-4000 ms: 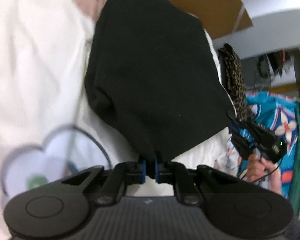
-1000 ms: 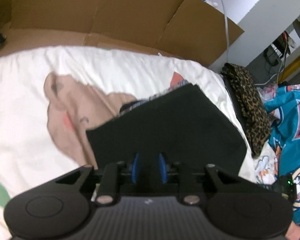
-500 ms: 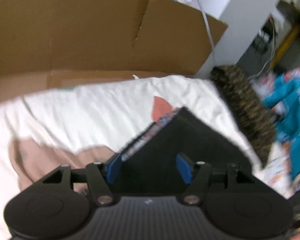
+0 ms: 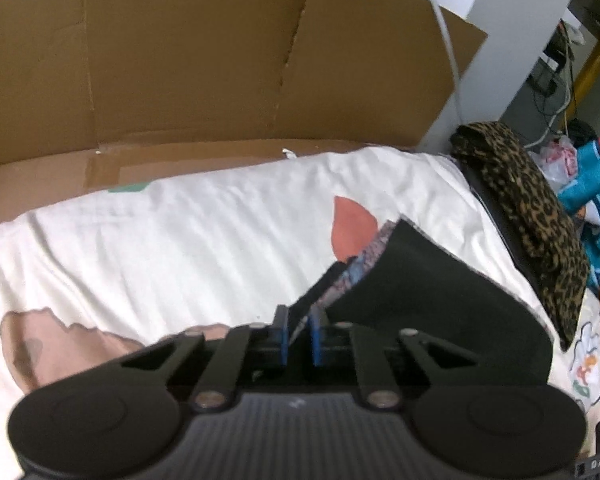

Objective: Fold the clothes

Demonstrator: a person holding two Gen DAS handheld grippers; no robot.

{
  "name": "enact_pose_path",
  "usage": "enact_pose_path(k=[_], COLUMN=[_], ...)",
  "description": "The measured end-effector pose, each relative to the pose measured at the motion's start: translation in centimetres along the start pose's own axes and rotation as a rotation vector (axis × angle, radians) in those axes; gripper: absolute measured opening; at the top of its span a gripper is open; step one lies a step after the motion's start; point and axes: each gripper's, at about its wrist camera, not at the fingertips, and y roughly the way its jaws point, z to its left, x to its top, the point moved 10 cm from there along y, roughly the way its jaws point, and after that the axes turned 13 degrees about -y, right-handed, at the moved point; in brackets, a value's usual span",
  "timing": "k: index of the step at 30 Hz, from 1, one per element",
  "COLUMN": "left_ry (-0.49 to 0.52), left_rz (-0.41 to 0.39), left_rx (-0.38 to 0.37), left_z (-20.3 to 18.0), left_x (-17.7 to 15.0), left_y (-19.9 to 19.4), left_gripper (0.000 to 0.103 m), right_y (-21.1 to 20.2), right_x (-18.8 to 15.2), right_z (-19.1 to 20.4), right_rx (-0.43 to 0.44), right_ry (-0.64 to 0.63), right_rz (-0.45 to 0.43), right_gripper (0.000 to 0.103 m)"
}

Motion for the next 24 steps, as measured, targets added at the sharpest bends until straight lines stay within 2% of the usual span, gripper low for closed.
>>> enact_pose_path(k=[1,3,4,5,7,10,14,16,21,24], left_ry=[-0.005,-0.022,-0.027,-0.032,-0.043,-0.070,-0.060,-0.061,-0.065,-0.078], left_rz=[0.007,0.027,0.031,0.034,0.040,0.083,0.104,0.122,0.125,0.127], left_rx=[-0.012,-0.027,-0.039,-0.052,-0.081,-0.109,-0.067,-0.069,-0.093,-0.130], left_z=[-0.1,0.0,0.0,0.0,0.0,0.4,1.5,1.9,2.5,2.6], left_x=[0.1,0.4,0.4,0.5,0.6,0.3,-0.2,-0.6,-0.9,-0.9], left_y=[-0.1,-0.5,-0.7,-0.9,-1.2,-0.8,0.3,0.9,1.8,2.1], left_gripper=[0.011,0.019,0.034,0.055,0.074,0.076,0.078,0.078,0.080,0.073], right_y=[0.0,-0.1,-0.1,-0.3,-0.5,-0.5,-0.3,-0.3,-0.1,0.0], right_x=[0.0,0.0,0.0,0.0,0.0,0.1,0.1,0.1,0.2,0.2], right_z=[0.0,0.1,0.1,0.0,-0.1,0.0,0.1,0.0,-0.1,0.0], right_rx=[0.000,0.000,-0.001,-0.001,0.000,0.003,0.006,0.008,0.012,0.016], right_ry=[0.001,-0.002,-0.005,-0.007,-0.009,-0.011,-0.008,-0.004,0.000,-0.009], right_rz=[0.001,0.003,0.003,0.000,-0.005,-0.010,-0.014,-0.020,-0.037,-0.046], right_gripper=[0.018,0.018,0.019,0.022,0.026,0.027,0.027,0.027,0.027,0.027])
